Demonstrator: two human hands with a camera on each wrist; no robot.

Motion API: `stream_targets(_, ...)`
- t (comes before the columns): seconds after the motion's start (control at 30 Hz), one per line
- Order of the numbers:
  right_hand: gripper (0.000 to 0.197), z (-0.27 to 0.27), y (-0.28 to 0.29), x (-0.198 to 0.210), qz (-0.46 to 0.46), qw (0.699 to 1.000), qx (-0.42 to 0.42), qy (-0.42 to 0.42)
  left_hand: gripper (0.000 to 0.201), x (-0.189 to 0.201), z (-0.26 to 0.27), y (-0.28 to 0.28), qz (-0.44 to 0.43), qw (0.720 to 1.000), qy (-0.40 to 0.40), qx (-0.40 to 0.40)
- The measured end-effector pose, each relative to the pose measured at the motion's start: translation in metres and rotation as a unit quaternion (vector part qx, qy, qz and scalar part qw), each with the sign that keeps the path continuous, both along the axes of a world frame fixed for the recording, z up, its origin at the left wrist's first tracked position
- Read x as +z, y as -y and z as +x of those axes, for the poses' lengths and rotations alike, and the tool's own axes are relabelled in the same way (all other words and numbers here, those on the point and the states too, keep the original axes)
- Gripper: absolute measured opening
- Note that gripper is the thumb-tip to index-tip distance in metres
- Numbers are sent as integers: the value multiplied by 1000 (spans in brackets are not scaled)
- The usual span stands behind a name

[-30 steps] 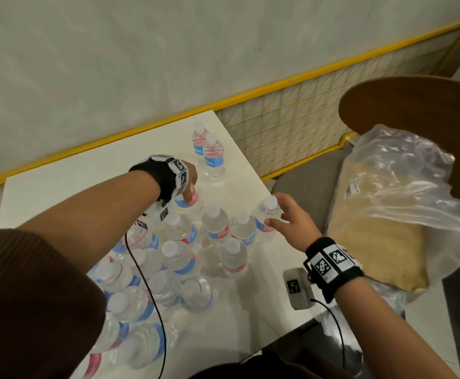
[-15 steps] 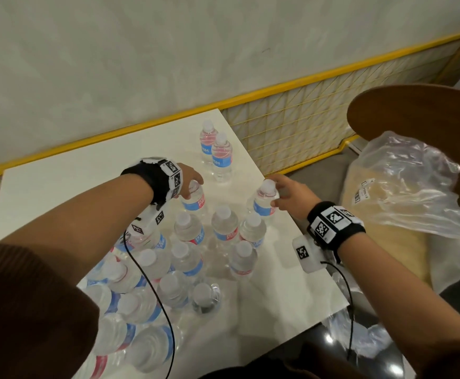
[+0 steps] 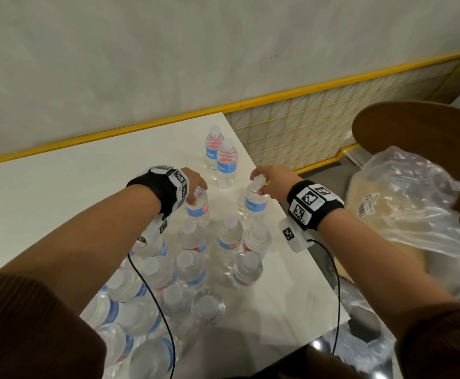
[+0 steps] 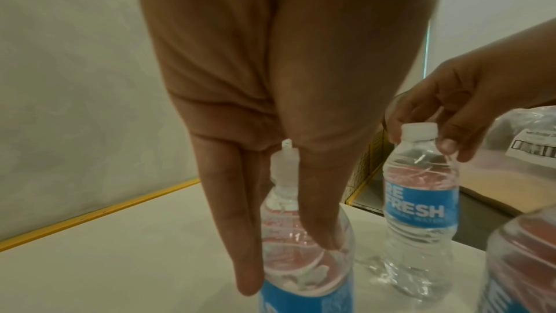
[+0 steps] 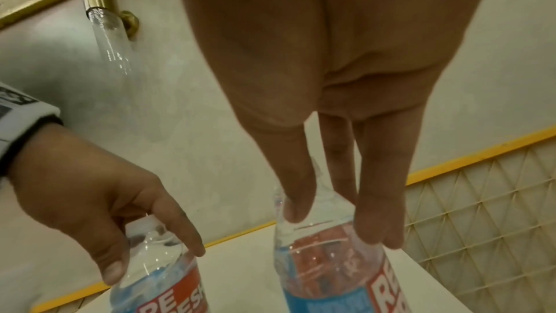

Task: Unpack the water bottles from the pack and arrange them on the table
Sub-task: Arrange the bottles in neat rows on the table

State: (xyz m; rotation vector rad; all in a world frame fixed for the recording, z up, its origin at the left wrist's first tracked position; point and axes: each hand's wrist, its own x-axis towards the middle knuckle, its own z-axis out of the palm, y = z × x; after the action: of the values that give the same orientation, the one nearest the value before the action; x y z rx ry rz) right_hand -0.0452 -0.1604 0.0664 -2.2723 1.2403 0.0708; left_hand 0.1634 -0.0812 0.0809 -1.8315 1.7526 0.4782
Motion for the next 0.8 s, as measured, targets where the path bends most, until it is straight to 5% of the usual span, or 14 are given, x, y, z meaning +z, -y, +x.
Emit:
stream_targets(0.37,42,56,27,11,-32,999,8,-17,76,-18,14,5,-13,1000,-8,-18)
stream_targets(0.73,41,65,31,10,-47,999,10,-2,67,-30,16,13,-21,999,35,-21)
stream_targets(0.8,42,65,29,10,-48,999,15,0,59,-27,19,9,38,994,63,83)
